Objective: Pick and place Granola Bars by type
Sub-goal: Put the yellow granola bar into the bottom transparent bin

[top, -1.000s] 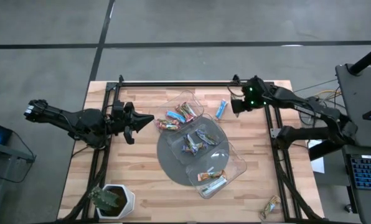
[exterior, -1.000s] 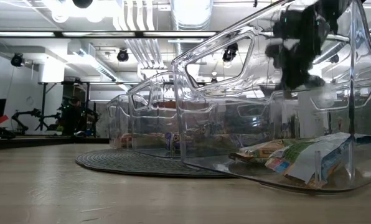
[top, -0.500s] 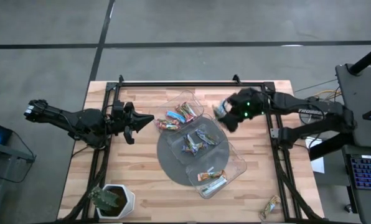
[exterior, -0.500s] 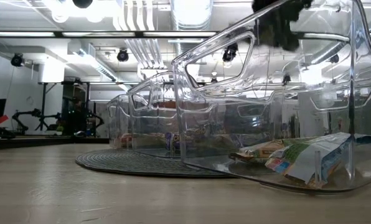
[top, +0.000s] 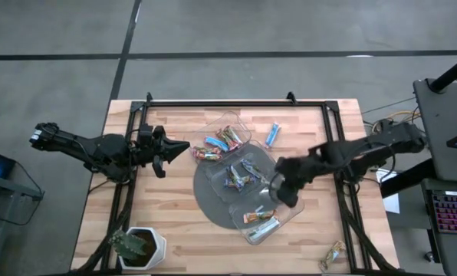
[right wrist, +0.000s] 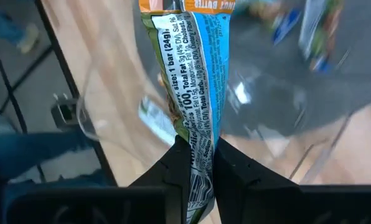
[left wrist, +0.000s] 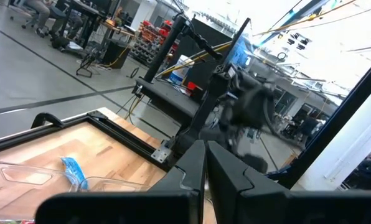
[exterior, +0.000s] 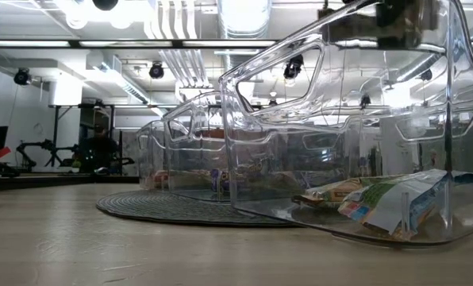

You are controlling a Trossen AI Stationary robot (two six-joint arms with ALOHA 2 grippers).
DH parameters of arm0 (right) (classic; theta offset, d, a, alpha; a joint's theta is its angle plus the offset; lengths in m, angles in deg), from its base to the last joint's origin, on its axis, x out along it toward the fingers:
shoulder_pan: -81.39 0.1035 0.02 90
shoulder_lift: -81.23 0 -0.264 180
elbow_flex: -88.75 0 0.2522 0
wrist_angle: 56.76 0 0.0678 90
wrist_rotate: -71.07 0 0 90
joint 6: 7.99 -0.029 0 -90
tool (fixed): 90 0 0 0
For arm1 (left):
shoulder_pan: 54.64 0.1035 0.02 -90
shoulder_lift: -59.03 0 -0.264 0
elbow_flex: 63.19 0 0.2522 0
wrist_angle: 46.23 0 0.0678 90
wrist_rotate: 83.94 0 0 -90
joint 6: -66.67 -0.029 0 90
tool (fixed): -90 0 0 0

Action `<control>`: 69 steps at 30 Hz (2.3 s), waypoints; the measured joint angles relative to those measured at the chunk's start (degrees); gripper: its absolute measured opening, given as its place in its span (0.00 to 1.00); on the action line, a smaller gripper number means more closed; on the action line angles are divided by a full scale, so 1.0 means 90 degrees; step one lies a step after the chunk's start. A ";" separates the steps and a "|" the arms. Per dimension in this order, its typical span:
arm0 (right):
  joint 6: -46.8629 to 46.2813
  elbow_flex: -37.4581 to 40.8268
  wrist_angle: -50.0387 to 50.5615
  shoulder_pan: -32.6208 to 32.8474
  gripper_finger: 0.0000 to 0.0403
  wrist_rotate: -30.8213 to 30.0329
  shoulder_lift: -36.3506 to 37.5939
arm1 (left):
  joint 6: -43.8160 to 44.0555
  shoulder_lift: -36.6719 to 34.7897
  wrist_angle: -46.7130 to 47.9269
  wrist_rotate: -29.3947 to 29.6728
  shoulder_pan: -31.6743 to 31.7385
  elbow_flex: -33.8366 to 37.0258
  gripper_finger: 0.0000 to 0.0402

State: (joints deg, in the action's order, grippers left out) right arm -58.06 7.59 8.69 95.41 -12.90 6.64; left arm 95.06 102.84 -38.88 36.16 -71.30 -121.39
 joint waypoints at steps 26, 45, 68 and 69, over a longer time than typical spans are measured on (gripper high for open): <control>-0.1459 0.0098 0.0023 0.0409 0.45 -0.1319 -0.0581 | 0.0113 -0.0002 0.0003 -0.0107 0.0000 0.0019 0.00; 0.3621 -0.0354 0.0520 -0.1657 0.45 -0.2172 0.0894 | -0.0011 -0.0002 0.0003 -0.0104 0.0000 0.0022 0.00; 1.0913 -0.0245 0.0888 -0.3471 0.45 -0.2121 -0.1154 | -0.0126 -0.0002 0.0015 0.0015 0.0005 0.0024 0.00; 1.1072 -0.0220 0.0806 -0.3476 0.45 -0.2118 -0.1256 | -0.0145 -0.0002 0.0025 0.0015 0.0005 0.0024 0.00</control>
State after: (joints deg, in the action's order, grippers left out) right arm 41.59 5.61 15.94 64.13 -31.97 -4.66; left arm 93.76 102.82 -38.65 36.30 -71.26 -121.18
